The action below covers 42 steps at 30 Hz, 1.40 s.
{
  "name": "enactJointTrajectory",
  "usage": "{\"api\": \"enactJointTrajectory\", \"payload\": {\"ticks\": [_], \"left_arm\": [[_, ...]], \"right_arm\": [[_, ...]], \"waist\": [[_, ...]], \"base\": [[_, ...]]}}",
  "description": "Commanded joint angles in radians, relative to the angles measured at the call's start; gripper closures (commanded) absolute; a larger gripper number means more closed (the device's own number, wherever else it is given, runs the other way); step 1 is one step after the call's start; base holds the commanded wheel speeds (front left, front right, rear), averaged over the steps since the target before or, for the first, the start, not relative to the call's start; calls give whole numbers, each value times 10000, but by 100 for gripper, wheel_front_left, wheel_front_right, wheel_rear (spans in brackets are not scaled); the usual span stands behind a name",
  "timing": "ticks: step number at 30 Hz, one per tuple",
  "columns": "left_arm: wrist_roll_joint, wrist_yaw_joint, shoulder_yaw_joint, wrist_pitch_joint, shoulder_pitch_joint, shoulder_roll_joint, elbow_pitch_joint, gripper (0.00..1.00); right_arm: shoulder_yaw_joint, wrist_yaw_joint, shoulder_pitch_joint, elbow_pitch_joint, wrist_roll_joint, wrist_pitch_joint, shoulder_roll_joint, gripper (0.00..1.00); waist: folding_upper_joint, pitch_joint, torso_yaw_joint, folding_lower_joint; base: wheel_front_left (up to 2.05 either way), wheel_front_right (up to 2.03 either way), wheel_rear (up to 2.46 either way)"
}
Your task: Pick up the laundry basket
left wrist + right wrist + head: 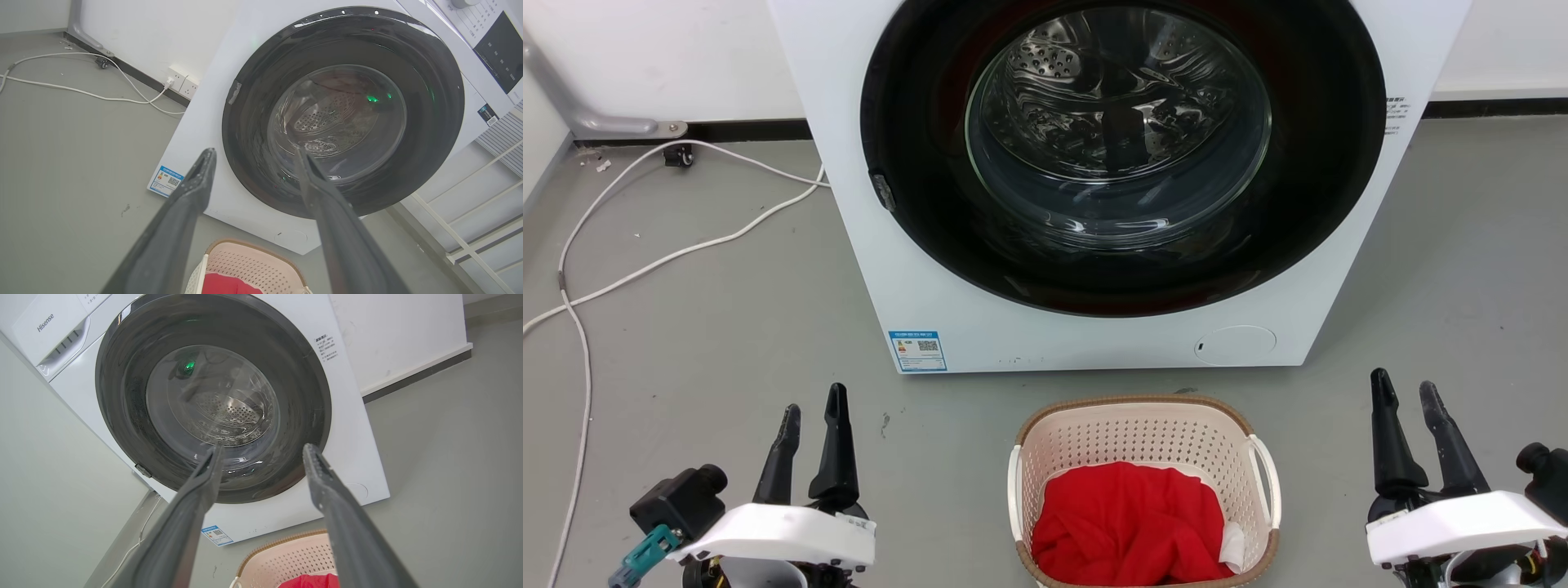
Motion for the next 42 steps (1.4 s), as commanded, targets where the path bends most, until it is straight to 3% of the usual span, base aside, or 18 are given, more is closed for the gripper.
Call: {"api": "enactJointTrajectory", "payload": {"ticks": [1, 42], "left_arm": [[333, 35, -14, -103, 8, 42, -175, 0], [4172, 151, -320, -1053, 490, 52, -108, 0]], "right_arm": [[20, 0, 58, -187, -308, -103, -42, 0], [-56, -1, 600, -560, -3861, -1046, -56, 0]], "waist": [[0, -1, -4, 0], [0, -104, 23, 0]], "base": [[0, 0, 0], [0, 0, 0]]}}
